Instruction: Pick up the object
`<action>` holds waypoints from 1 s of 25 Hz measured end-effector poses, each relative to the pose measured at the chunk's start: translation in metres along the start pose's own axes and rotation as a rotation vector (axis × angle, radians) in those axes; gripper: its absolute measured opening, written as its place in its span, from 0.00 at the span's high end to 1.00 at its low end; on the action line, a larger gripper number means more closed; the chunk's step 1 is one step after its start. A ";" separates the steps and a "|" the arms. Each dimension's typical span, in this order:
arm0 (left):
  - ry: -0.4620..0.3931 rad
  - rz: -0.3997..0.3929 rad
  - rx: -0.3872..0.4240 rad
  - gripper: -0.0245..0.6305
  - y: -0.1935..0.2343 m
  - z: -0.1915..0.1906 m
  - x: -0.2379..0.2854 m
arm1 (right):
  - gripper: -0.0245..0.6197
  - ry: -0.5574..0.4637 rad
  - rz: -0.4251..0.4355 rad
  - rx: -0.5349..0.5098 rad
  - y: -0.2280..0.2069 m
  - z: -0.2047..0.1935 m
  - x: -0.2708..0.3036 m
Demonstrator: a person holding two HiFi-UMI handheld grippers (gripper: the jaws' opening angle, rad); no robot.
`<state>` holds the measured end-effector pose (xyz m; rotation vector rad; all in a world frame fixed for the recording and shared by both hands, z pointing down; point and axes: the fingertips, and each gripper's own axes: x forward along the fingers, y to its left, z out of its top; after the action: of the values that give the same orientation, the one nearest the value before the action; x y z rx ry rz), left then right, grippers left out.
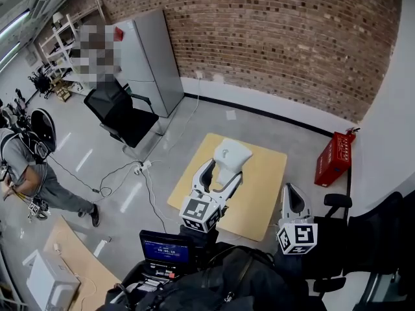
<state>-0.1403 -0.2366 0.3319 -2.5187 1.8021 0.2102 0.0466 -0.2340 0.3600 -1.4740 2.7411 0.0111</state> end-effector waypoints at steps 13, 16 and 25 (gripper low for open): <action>0.002 -0.009 -0.001 0.40 0.001 -0.006 0.002 | 0.95 -0.005 -0.018 0.008 -0.005 0.000 0.000; 0.003 -0.008 -0.001 0.40 0.003 -0.006 0.003 | 0.95 -0.003 -0.016 0.001 -0.004 0.000 0.002; 0.016 -0.012 -0.013 0.40 0.004 -0.010 0.006 | 0.95 0.009 -0.015 -0.004 -0.004 -0.002 0.005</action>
<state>-0.1409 -0.2445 0.3412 -2.5463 1.7968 0.2019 0.0469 -0.2402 0.3619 -1.4989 2.7381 0.0092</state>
